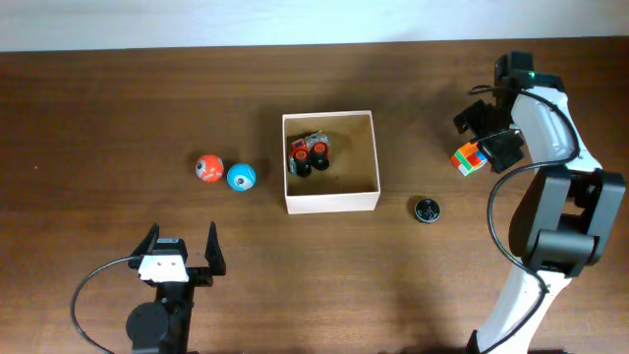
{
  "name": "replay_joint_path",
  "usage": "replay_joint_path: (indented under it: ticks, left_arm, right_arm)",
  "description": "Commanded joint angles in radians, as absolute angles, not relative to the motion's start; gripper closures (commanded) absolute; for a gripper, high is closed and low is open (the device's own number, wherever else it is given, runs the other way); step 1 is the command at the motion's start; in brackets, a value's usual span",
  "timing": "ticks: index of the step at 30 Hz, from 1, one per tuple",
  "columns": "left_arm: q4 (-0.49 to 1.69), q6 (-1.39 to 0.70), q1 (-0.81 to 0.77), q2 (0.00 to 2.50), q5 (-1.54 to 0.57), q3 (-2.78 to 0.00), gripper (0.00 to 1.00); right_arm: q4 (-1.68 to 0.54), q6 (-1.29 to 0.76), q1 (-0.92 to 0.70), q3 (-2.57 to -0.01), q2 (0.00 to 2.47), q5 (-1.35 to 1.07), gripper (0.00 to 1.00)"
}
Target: Pack container
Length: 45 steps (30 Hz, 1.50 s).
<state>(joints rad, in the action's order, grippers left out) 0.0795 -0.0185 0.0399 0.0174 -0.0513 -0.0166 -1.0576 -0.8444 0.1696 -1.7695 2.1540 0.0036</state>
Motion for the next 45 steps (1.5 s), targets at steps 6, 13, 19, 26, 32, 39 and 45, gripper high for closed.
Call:
replay_joint_path:
  ticks: [6,13,19,26,32,39,45]
  left_arm:
    - [0.079,-0.006,0.044,0.014,-0.045,-0.009,0.01]
    - [0.079,-0.006,0.044,0.014,-0.045,-0.009,0.01]
    - [0.079,-0.006,0.044,0.014,-0.045,-0.009,0.01]
    - [0.079,-0.006,0.044,0.014,-0.045,-0.009,0.01]
    - [0.079,-0.006,0.044,0.014,-0.045,-0.009,0.01]
    - [0.079,-0.006,0.044,0.014,-0.045,-0.009,0.01]
    - [0.079,-0.006,0.044,0.014,-0.045,-0.009,0.01]
  right_arm:
    - [-1.051,-0.789,0.162,-1.761,2.167,-0.004,0.01]
    - [-1.041,-0.79,0.162,-1.715,2.168,-0.004,0.01]
    - [-1.005,-0.79,0.162,-1.668,2.168,-0.004,0.01]
    - [-0.992,-0.789,0.164,-1.668,2.168,0.009,0.0]
    - [-0.979,-0.79,0.164,-1.668,2.168,0.008,0.37]
    - [-0.971,-0.789,0.164,-1.668,2.168,0.008,0.46]
    - [-0.989,-0.789,0.164,-1.682,2.168,0.007,0.46]
